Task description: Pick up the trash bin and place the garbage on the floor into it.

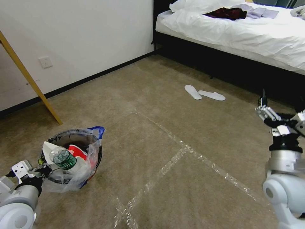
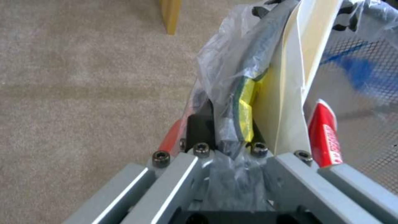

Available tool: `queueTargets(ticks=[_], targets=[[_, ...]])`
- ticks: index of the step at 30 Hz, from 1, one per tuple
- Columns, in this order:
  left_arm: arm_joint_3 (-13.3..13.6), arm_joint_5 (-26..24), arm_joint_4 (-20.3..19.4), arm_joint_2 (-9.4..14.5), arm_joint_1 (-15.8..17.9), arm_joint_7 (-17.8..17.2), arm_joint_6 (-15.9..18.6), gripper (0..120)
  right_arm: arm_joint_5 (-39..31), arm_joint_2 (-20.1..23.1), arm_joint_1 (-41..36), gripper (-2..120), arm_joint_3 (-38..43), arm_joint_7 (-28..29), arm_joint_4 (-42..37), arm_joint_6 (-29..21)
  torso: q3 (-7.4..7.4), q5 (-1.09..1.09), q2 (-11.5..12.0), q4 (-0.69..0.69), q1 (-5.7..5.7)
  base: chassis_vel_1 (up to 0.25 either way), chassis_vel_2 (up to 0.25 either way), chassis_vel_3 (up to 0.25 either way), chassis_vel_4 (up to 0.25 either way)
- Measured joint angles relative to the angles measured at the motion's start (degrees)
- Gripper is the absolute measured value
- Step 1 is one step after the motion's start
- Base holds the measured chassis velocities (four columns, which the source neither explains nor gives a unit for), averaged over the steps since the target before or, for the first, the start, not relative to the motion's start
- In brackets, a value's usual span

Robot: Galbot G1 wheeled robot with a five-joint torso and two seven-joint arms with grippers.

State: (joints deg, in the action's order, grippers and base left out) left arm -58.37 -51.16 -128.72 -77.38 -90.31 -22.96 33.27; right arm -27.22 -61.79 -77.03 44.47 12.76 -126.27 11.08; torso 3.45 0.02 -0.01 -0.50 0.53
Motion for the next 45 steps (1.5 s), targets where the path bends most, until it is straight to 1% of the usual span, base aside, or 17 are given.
queueTargets(ticks=[1, 4, 6, 7, 8, 11, 35, 45], targets=[[-0.01, -0.02, -0.1, 0.15, -0.11, 0.05, -0.06, 0, 0.52, -0.95, -1.22, 100, 0.32, 0.2, -0.02, 0.41, 0.0, -0.03, 0.0, 0.01, 0.0, 0.0, 0.0, 0.0, 0.0], [-0.04, -0.05, -0.16, 0.31, -0.24, 0.1, -0.09, 0, 1.03, -1.85, -2.29, 100, 0.57, 0.34, -0.02, 0.71, 0.0, -0.03, 0.0, 0.01, 0.0, 0.0, 0.0, 0.0, 0.0], [-0.13, -0.08, -0.2, 0.61, -0.35, 0.15, -0.16, 0, 3.05, -4.11, -4.35, 100, 0.83, 0.78, 0.03, 1.26, 0.01, -0.04, 0.0, 0.03, 0.0, -0.039, 0.019, 0.029, -0.019], [-0.13, -0.08, -0.2, 0.61, -0.35, 0.15, -0.16, 0, 3.05, -4.11, -4.35, 100, 0.83, 0.78, 0.03, 1.26, 0.01, -0.04, 0.0, 0.03, 0.0, -0.078, 0.039, 0.058, -0.037], [-0.16, -0.09, -0.18, 0.72, -0.25, 0.16, -0.22, 0, 4.39, -5.58, -4.98, 100, 0.45, 1.21, 0.39, 1.6, 0.01, -0.03, -0.01, 0.02, 0.0, -0.078, 0.087, 0.104, -0.074], [-0.14, -0.14, -0.16, 0.74, -0.16, 0.17, -0.22, 0, 4.98, -6.37, -5.04, 100, -0.06, 1.51, 0.64, 1.73, 0.01, -0.03, 0.0, 0.02, 0.0, -0.115, 0.105, 0.133, -0.114], [0.17, -0.2, -0.31, 0.23, -0.01, 0.19, -0.23, 0, 7.89, -7.9, -4.13, 100, -4.15, 1.55, 2.76, 2.19, 0.02, -0.04, 0.01, 0.03, 0.02, -0.14, 0.139, 0.142, -0.139], [0.15, -0.26, -0.17, 0.4, 0.23, 0.19, -0.23, 0, 8.56, -8.09, -4.01, 100, -4.38, 1.55, 3.2, 2.13, 0.02, -0.03, 0.01, 0.03, 0.02, -0.173, 0.196, 0.178, -0.185]])
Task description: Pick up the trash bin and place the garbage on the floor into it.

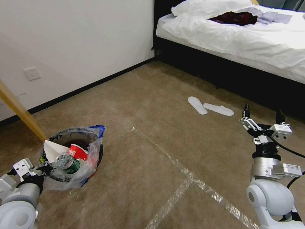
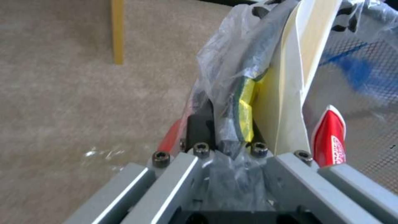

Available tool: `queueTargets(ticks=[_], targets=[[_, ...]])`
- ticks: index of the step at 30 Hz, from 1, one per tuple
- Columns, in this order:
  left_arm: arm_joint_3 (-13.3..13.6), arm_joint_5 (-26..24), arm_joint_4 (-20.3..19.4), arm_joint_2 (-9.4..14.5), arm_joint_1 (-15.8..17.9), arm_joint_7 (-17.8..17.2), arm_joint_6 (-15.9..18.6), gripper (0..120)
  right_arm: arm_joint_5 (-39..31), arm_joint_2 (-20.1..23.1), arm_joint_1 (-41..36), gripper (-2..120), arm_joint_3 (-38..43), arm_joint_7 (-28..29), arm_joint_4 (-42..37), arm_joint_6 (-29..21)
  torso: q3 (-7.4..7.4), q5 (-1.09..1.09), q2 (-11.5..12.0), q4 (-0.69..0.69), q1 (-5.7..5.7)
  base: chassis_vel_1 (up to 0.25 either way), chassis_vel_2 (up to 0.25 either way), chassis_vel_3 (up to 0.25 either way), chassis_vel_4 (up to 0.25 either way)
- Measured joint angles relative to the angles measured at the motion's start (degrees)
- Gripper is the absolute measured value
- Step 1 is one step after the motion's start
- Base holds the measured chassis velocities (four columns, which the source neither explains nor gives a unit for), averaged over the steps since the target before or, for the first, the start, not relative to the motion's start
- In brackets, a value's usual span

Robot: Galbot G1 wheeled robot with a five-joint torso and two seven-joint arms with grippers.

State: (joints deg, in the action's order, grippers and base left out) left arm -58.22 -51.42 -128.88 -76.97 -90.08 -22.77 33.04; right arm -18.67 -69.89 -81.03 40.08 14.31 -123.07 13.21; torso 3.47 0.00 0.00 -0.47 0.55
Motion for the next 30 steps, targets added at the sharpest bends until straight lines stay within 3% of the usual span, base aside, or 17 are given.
queueTargets(ticks=[30], targets=[[0.36, -0.21, 0.71, 0.16, 0.62, -0.09, 0.08, 0, 1.67, -0.58, 0.39, 100, -1.08, 0.07, 1.38, -0.36, 0.0, 0.0, 0.0, 0.0, 0.0, -0.222, 0.222, 0.221, -0.22]])
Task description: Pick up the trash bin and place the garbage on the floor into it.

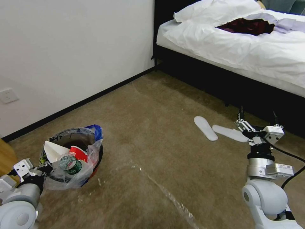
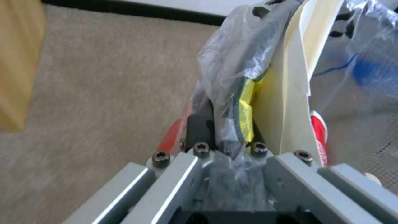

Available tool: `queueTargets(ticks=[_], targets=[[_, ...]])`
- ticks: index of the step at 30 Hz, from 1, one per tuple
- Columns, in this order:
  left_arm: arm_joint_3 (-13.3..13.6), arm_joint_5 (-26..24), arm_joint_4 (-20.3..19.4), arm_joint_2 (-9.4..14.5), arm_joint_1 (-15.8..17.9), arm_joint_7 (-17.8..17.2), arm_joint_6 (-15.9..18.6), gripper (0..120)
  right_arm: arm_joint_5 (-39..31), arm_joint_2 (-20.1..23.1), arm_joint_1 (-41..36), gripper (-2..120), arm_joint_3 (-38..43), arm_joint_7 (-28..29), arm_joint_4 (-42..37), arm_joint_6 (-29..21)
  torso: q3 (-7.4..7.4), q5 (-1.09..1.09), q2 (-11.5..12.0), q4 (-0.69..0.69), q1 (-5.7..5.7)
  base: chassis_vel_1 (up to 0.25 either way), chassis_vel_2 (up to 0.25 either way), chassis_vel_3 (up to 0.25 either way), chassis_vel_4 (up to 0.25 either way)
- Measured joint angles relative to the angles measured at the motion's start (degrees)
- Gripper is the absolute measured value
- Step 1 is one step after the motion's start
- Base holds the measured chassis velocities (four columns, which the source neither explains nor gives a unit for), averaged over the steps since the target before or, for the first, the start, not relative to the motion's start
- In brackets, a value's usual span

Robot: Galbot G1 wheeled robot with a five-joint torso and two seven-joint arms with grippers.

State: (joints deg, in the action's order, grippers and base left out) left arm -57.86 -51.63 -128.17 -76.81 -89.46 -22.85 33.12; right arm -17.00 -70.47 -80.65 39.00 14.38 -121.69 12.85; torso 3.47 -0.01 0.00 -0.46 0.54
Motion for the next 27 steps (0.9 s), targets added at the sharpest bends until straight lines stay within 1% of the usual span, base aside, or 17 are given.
queueTargets(ticks=[7, 8, 10, 12, 15, 19, 21, 24, 25, 26, 27], targets=[[0.0, 0.03, 0.06, -0.07, 0.02, 0.0, 0.0, 0, 0.19, -0.11, 0.06, 100, -0.21, 0.0, 0.21, 0.05, 0.0, 0.02, 0.0, 0.0, 0.0, -0.212, 0.223, 0.228, -0.243], [0.01, 0.03, 0.07, -0.09, 0.02, 0.0, 0.0, 0, 0.45, -0.25, 0.16, 100, -0.37, 0.01, 0.34, 0.13, -0.01, -0.02, 0.0, -0.01, -0.01, -0.235, 0.207, 0.244, -0.193], [-0.01, 0.04, 0.07, -0.09, 0.0, 0.01, 0.0, 0, 0.56, -0.42, 0.22, 100, -0.55, 0.01, 0.47, 0.14, 0.0, 0.02, 0.0, 0.0, 0.0, -0.198, 0.198, 0.229, -0.18], [-0.04, 0.06, 0.07, -0.07, -0.04, 0.01, 0.0, 0, 0.74, -0.54, 0.27, 100, -0.62, 0.01, 0.5, 0.2, -0.01, -0.01, 0.0, -0.01, -0.01, -0.156, 0.179, 0.192, -0.168], [-0.07, 0.03, 0.07, 0.0, -0.07, 0.02, 0.0, 0, 0.92, -0.68, 0.29, 100, -0.75, 0.05, 0.65, 0.26, 0.0, 0.01, 0.0, -0.01, 0.0, -0.144, 0.123, 0.138, -0.151], [-0.16, 0.02, 0.09, 0.09, -0.11, 0.03, -0.01, 0, 1.25, -0.88, 0.35, 100, -1.1, 0.2, 0.89, 0.43, -0.01, 0.01, 0.0, 0.0, -0.01, -0.087, 0.059, 0.069, -0.08], [-0.16, 0.02, 0.1, 0.08, -0.09, 0.02, -0.04, 0, 1.26, -0.88, 0.39, 100, -1.15, 0.28, 0.9, 0.49, -0.01, -0.01, 0.0, -0.01, 0.0, 0.0, 0.0, 0.0, 0.0], [-0.11, 0.0, 0.19, 0.03, -0.03, 0.03, -0.04, 0, 1.22, -0.86, 0.49, 100, -1.44, 0.64, 0.93, 0.54, 0.0, 0.03, 0.0, -0.01, -0.01, 0.0, 0.0, 0.0, 0.0], [-0.08, 0.0, 0.23, 0.0, 0.0, 0.03, -0.05, 0, 1.21, -0.82, 0.53, 100, -1.55, 0.76, 0.92, 0.56, 0.0, -0.02, 0.0, -0.01, -0.01, 0.0, 0.0, 0.0, 0.0], [-0.08, 0.0, 0.23, 0.0, 0.0, 0.03, -0.05, 0, 1.21, -0.82, 0.53, 100, -1.55, 0.76, 0.92, 0.56, 0.0, -0.02, 0.0, -0.01, -0.01, 0.0, 0.0, 0.0, 0.0], [-0.05, -0.01, 0.24, -0.04, 0.02, 0.04, -0.05, 0, 1.3, -0.81, 0.55, 100, -1.69, 0.8, 0.98, 0.56, 0.01, 0.02, 0.0, 0.0, 0.0, 0.0, 0.0, 0.0, 0.0]])
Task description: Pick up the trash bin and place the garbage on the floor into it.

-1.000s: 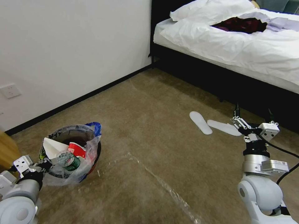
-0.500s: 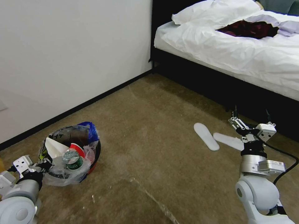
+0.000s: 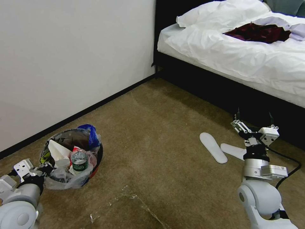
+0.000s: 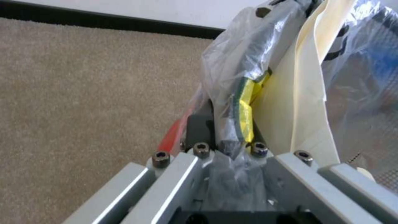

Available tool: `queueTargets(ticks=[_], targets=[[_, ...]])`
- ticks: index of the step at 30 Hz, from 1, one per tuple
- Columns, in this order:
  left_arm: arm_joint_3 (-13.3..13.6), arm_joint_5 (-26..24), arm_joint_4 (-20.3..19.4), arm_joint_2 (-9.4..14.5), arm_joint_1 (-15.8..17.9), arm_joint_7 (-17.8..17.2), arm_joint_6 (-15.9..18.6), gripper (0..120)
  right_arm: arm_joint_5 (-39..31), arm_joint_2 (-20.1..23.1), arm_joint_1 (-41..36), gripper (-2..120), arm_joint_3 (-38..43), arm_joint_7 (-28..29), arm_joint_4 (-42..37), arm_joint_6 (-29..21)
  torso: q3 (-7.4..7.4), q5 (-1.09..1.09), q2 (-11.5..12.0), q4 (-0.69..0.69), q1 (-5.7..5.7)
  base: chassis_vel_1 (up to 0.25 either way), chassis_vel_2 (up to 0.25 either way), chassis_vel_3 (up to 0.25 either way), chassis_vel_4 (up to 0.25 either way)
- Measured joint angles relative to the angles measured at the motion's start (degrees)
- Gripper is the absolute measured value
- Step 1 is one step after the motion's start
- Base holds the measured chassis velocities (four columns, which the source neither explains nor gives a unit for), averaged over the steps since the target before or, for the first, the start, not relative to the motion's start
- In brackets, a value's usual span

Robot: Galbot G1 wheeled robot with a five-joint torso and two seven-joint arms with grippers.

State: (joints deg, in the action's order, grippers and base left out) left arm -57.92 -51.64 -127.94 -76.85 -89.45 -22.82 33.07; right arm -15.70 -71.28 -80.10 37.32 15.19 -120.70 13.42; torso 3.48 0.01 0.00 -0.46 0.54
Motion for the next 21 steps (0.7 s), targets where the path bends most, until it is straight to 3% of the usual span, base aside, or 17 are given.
queueTargets(ticks=[21], targets=[[0.18, -0.08, -0.24, -0.13, 0.04, -0.1, 0.02, 0, 1.01, -0.29, -0.27, 100, -0.97, -0.42, 0.67, 2.41, -0.01, -0.02, 0.0, 0.0, -0.01, 0.0, 0.0, 0.0, 0.0]])
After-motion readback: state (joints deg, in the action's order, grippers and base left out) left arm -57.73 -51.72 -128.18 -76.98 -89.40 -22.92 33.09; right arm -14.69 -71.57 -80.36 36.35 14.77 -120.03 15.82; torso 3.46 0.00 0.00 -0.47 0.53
